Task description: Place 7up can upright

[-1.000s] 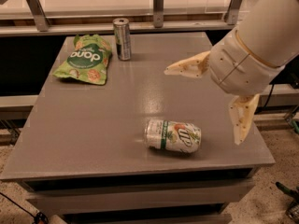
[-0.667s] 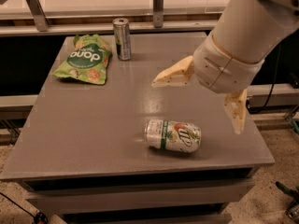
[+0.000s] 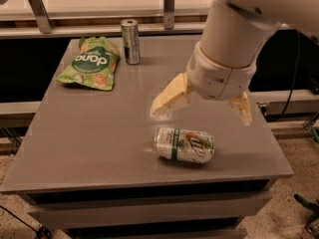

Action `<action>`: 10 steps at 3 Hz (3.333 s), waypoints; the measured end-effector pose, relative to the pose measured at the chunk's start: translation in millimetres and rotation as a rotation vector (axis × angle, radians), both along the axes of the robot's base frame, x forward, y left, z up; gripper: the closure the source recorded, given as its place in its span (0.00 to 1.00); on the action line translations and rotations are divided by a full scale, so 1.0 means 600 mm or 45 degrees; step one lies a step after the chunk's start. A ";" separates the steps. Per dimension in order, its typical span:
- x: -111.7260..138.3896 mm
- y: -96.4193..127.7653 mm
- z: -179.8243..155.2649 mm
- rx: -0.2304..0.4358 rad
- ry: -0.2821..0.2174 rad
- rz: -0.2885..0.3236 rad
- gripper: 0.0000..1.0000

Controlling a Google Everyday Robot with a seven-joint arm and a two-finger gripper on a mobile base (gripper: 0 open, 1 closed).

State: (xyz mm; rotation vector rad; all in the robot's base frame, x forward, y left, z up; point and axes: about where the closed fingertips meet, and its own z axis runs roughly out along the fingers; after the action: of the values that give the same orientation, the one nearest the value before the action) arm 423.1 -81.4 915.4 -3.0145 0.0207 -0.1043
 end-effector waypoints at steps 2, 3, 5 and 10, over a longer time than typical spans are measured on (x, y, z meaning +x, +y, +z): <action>0.004 0.005 0.003 -0.004 -0.036 0.131 0.00; 0.009 0.009 -0.005 0.008 -0.094 0.227 0.00; 0.007 -0.002 -0.057 -0.030 -0.218 0.615 0.00; -0.030 0.017 -0.084 -0.128 -0.202 1.535 0.00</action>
Offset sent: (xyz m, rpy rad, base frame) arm 0.0017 0.0023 0.0000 -0.0108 -0.0127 0.1069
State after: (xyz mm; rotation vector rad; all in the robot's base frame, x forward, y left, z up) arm 404.9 -71.5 865.1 -2.5426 -1.7494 -0.2093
